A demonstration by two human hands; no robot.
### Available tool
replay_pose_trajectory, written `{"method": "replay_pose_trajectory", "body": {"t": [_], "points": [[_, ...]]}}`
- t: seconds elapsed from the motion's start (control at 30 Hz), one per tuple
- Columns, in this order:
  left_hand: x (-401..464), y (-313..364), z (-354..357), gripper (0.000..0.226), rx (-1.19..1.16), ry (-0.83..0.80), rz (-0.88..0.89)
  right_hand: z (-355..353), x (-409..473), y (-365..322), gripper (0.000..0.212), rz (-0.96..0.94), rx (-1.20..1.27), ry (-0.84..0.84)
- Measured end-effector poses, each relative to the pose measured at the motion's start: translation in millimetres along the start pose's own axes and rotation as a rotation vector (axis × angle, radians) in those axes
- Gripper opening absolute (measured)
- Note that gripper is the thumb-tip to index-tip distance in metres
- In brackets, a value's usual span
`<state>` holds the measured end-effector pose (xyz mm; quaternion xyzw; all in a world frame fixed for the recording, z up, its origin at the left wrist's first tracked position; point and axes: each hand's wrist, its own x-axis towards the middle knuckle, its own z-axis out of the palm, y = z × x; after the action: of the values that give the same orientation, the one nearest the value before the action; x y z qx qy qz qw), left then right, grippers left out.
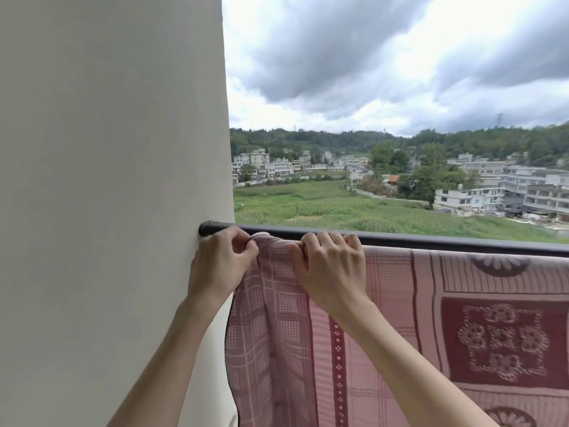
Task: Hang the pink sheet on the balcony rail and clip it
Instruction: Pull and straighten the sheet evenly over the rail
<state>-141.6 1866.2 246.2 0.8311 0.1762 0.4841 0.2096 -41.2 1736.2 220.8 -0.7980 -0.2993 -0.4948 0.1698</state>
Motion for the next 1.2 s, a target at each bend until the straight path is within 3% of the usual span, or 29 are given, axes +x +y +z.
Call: {"method": "replay_pose_trajectory", "body": {"t": [0.1,0.23,0.43,0.6,0.67,0.77,0.83,0.9,0.93,1.0,1.03,1.2], "points": [[18,-6,-7,0.008,-0.243,-0.104,-0.159,1,-1,-1,0.041,-0.005,-0.008,0.024],[30,-19,-9,0.011,-0.636,-0.229,-0.497,2,-2,2,0.042,0.01,0.009,0.041],[37,-46,-15,0.014,-0.827,0.054,-0.719,2,-3,2,0.043,0.008,0.02,0.048],[24,-58,-9,0.027,-0.815,0.058,-0.634,3,-6,3,0.041,0.006,0.017,0.065],[13,-68,-7,0.039,-0.875,-0.063,-0.581,4,-8,6,0.039,-0.011,0.012,0.084],[-12,-88,-2,0.082,-0.895,-0.283,-0.505,5,-13,10,0.033,-0.054,0.02,0.131],[-31,-100,7,0.09,-0.912,-0.377,-0.507,6,-17,10,0.028,-0.067,0.032,0.166],[-45,-104,15,0.079,-0.905,-0.402,-0.52,5,-18,10,0.026,-0.075,0.064,0.187],[-47,-106,18,0.063,-0.907,-0.366,-0.528,3,-18,11,0.027,-0.083,0.087,0.187],[-41,-109,17,0.021,-0.866,-0.209,-0.522,-1,-15,13,0.029,-0.107,0.119,0.163],[-33,-109,13,0.013,-0.826,-0.134,-0.502,-4,-12,13,0.029,-0.111,0.123,0.146],[-19,-98,9,0.011,-0.816,0.032,-0.443,-10,-9,4,0.036,-0.045,0.172,0.113]]}}
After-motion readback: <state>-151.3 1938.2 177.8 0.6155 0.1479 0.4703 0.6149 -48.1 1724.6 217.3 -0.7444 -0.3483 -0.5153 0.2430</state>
